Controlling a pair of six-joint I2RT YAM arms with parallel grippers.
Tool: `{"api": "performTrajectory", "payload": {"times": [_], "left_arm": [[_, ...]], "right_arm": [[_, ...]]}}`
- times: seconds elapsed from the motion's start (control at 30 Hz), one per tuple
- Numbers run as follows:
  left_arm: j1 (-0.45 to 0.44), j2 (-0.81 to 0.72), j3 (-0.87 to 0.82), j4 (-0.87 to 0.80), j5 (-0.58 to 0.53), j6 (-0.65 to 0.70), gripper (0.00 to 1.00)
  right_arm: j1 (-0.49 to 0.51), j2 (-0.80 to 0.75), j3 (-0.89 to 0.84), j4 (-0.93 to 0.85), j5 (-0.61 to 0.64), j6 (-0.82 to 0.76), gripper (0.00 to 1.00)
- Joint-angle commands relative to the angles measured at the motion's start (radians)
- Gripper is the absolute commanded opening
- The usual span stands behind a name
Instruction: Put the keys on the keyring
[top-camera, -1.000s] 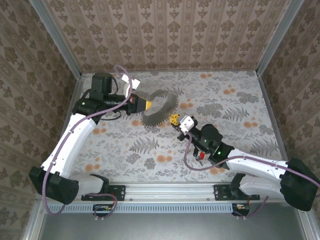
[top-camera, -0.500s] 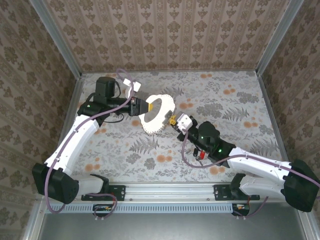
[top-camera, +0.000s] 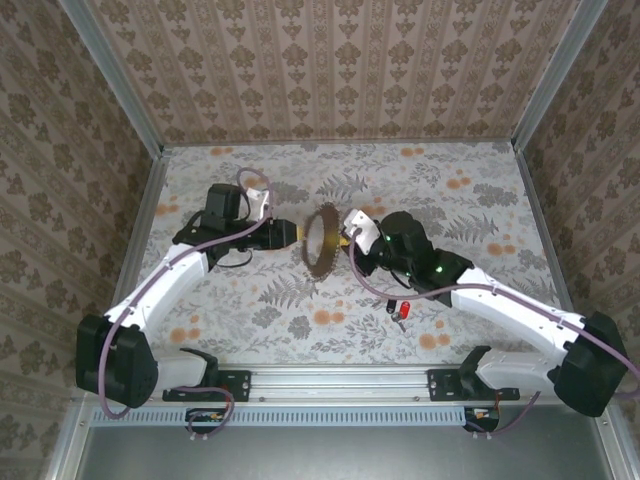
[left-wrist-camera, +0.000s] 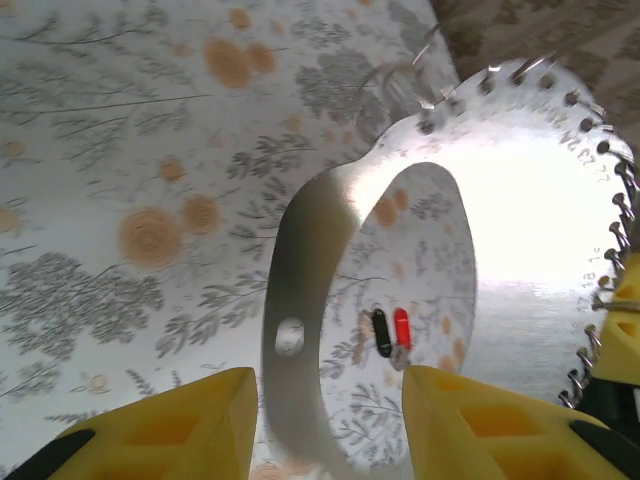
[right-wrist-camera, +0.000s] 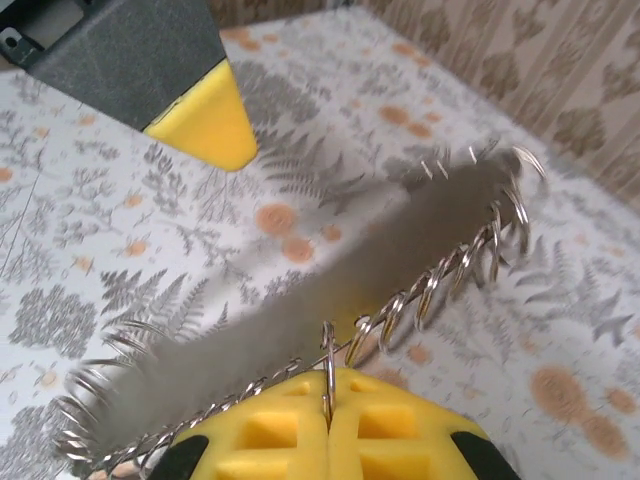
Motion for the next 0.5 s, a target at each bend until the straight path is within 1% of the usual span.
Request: {"api": "performTrajectory", "payload": {"times": [0.0,0.1,0.2,0.3,0.4,0.47], "left_arm": [[0.016,-0.033,-0.038,0.044,-0.088,-0.024,0.44],[0.023,-0.070,-0.075,0.069,-0.105,-0.008,0.44],[0.027,-0.119,-0.113,0.110,-0.099,0.026,0.44],[0.028,-0.174,-0.158,0.165,-0.090,0.057,0.43],[0.027,-0.212,-0.209,0.236,-0.070,0.080,0.42],[0.027,-0.228,-0.248,0.295,-0.046,0.090,0.41]], "right_arm": [[-0.017,0.058,0.069,-0.146,-0.091,0.032,0.00],[-0.024,0.114,0.105,-0.187,-0.109,0.029,0.00],[-0.024,0.153,0.118,-0.200,-0.144,0.007,0.00],[-0.041,0.203,0.145,-0.234,-0.212,0.008,0.00],[-0.059,0.295,0.193,-0.304,-0.299,0.022,0.00],[-0.056,0.329,0.189,-0.299,-0.334,0.021,0.00]]}}
